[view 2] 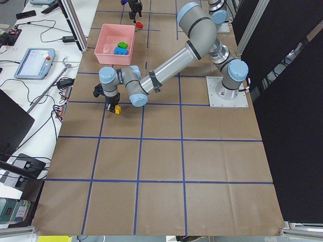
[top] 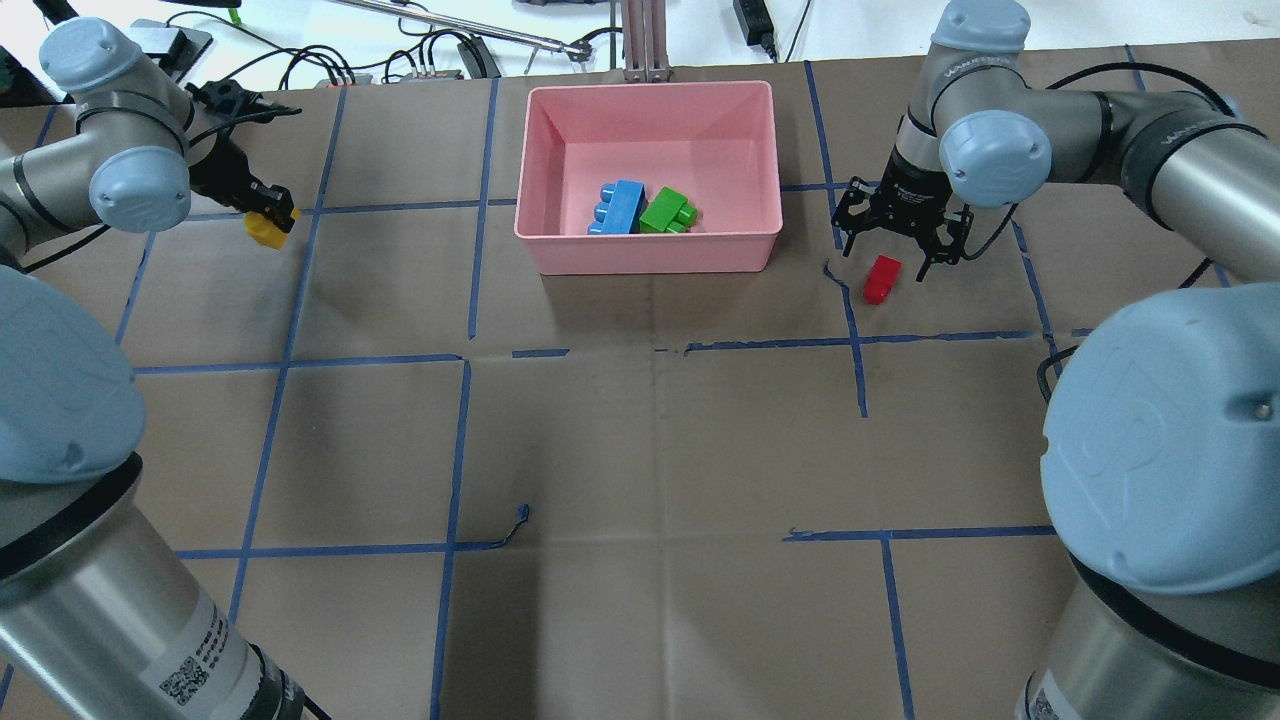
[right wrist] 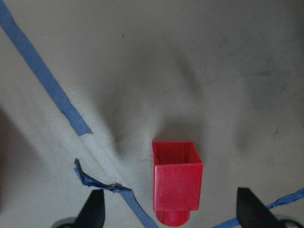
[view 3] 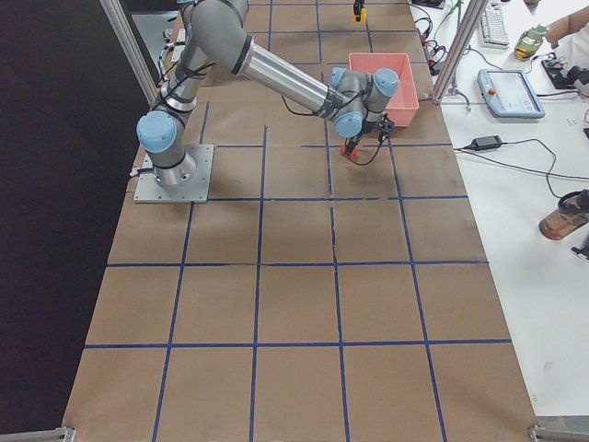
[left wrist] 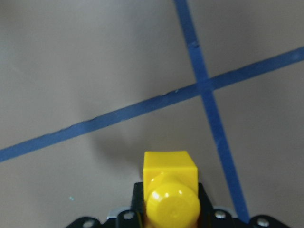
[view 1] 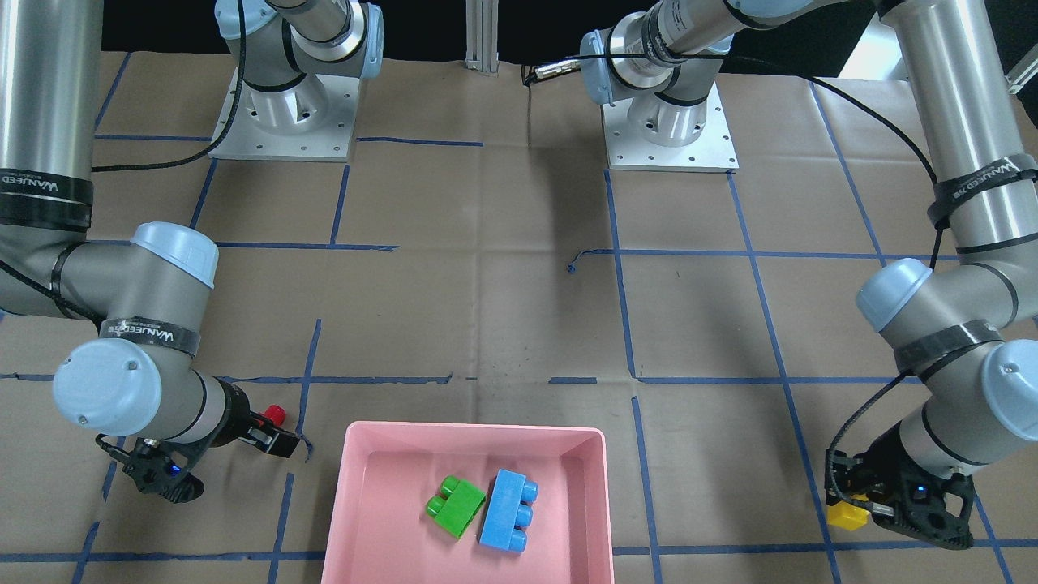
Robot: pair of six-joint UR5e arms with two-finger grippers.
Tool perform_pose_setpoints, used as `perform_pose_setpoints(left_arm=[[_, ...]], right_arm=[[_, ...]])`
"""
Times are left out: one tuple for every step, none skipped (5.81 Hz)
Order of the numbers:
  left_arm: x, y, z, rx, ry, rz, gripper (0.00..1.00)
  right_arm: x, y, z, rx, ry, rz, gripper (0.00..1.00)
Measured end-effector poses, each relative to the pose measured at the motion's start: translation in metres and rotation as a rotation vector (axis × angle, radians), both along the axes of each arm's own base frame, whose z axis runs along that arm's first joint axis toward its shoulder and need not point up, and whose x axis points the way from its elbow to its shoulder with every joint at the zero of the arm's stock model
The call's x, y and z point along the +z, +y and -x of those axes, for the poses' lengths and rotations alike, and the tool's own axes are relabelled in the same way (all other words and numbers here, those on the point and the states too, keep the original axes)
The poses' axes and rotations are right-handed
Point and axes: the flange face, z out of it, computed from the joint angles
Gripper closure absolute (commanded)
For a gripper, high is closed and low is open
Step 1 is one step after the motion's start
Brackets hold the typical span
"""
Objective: Put all blocks into box
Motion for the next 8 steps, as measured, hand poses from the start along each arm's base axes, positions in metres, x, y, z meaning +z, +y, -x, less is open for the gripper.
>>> perform_pose_setpoints(left_arm=[[0.022, -0.007, 0.055, -0.020, 0.004, 0.029, 1.00], [0.043, -0.013, 0.112, 0.012, 0.020, 0.049, 1.00], [0.062, -0.018, 0.173, 0.085, 0.050, 0.070, 1.00], [0.072, -0.016, 0.227, 0.127, 0.081, 0.082, 1.00], [0.072, -0.009, 0.270, 0.120, 0.106, 0.080, 0.98], [0.063, -0.002, 0.301, 0.095, 0.122, 0.066, 0.30], [0.049, 0.000, 0.319, 0.091, 0.126, 0.048, 0.01], [0.043, 0.001, 0.325, 0.107, 0.128, 0.041, 0.00]], right_arm=[[-0.008, 0.004, 0.000, -0.001, -0.001, -0.017, 0.54], [-0.011, 0.006, 0.000, -0.001, -0.002, -0.024, 0.69], [-0.011, 0.006, 0.000, 0.005, -0.001, -0.023, 0.75], [-0.009, 0.004, 0.001, 0.012, 0.001, -0.016, 0.74], [0.000, -0.002, 0.002, 0.015, 0.006, 0.005, 0.74], [0.022, -0.015, 0.004, 0.019, 0.011, 0.038, 0.74], [0.053, -0.031, 0.006, 0.026, 0.014, 0.061, 0.74], [0.091, -0.047, 0.005, 0.046, 0.013, 0.077, 0.74]])
